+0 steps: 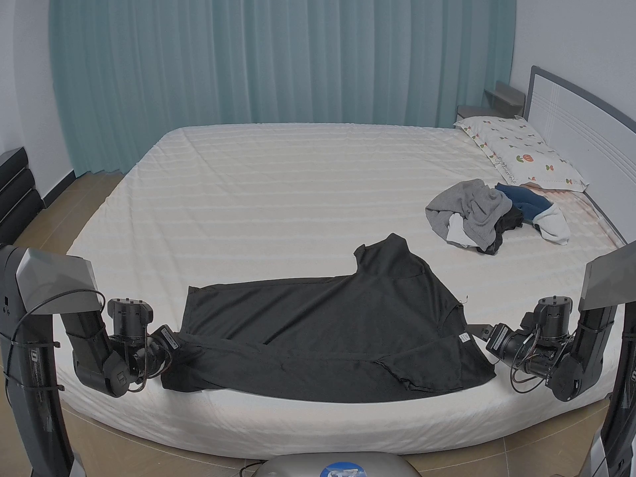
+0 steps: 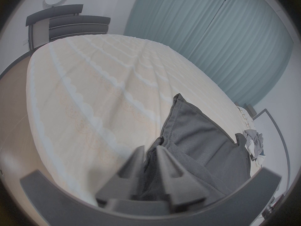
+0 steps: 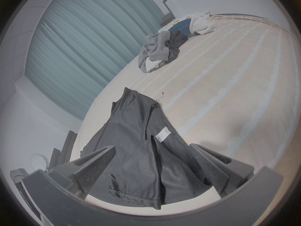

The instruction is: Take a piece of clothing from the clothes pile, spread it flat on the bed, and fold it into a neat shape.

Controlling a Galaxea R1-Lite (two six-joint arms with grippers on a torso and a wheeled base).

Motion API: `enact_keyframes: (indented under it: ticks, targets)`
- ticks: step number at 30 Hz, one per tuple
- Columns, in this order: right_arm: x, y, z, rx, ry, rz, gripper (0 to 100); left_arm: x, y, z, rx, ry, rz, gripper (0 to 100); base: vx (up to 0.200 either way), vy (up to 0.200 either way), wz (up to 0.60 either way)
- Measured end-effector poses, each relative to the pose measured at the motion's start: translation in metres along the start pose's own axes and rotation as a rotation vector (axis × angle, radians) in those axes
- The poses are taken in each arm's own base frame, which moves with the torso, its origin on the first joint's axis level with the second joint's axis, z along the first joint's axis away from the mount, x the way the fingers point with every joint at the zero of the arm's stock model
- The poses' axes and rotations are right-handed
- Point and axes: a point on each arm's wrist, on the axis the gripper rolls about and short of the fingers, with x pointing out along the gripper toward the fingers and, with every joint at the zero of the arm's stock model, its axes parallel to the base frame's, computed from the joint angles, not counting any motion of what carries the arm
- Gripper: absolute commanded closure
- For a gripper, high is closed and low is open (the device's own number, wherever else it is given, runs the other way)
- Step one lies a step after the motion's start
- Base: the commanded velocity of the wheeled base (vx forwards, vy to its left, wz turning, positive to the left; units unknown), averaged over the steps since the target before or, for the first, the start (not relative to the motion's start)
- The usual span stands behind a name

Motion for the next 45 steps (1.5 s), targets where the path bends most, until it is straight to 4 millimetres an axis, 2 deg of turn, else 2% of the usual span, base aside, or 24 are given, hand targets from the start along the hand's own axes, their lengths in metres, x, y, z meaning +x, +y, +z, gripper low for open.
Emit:
enact_keyframes:
  ticks: [17,22,36,45]
  targets:
    - [0.002,-0.001,-0.003,0.039,0.011,-0.004,0,-0.002,-0.002,0.025,-0.072,-0.138,-0.08,0,0.012,0.0,0.0]
    - [0.002,0.0,-0.003,0.036,0.005,0.004,0,-0.002,-0.001,0.027,-0.08,-0.141,-0.082,0,0.2,0.0,0.0]
    - [0.003,0.0,-0.004,0.035,0.006,0.005,0,-0.002,-0.001,0.029,-0.093,-0.145,-0.086,0,0.0,0.0,0.0]
    - [0.004,0.001,-0.004,0.085,0.003,0.017,0,0.005,-0.015,0.038,-0.165,-0.175,-0.138,0,0.0,0.0,0.0]
